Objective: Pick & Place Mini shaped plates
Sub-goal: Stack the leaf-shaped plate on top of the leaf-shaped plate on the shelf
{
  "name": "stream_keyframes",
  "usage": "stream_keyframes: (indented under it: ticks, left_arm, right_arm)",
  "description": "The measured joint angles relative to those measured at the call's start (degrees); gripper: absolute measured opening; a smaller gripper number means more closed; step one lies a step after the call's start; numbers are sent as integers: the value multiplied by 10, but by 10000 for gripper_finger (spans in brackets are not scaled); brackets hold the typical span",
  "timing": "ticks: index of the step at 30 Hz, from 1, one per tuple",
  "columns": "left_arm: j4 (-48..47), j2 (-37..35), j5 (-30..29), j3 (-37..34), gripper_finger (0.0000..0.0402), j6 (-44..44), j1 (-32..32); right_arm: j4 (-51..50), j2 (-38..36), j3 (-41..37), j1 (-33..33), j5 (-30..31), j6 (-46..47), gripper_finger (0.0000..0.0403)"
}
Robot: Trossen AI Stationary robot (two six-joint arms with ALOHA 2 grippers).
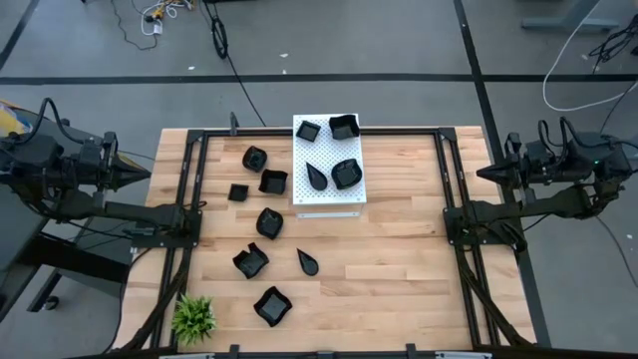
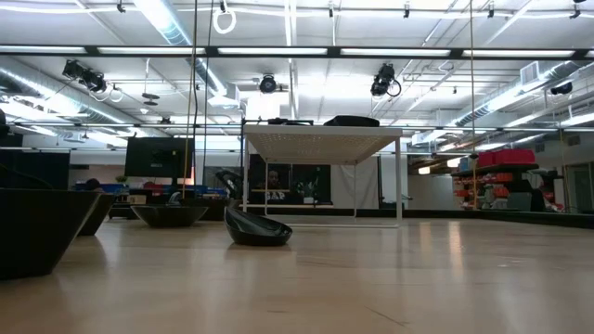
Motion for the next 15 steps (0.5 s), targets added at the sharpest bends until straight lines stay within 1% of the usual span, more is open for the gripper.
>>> stream_keyframes:
  ticks: [7, 12, 15]
  left_arm:
    - [0, 0, 0, 0, 3, 2, 0]
    - [0, 0, -21, 0, 3, 105, 0]
    - [0, 0, -22, 0, 3, 109, 0]
  right_arm:
    - [0, 0, 0, 0, 0, 0, 19]
    - [0, 0, 0, 0, 0, 0, 19]
    - [0, 0, 0, 0, 0, 0, 19]
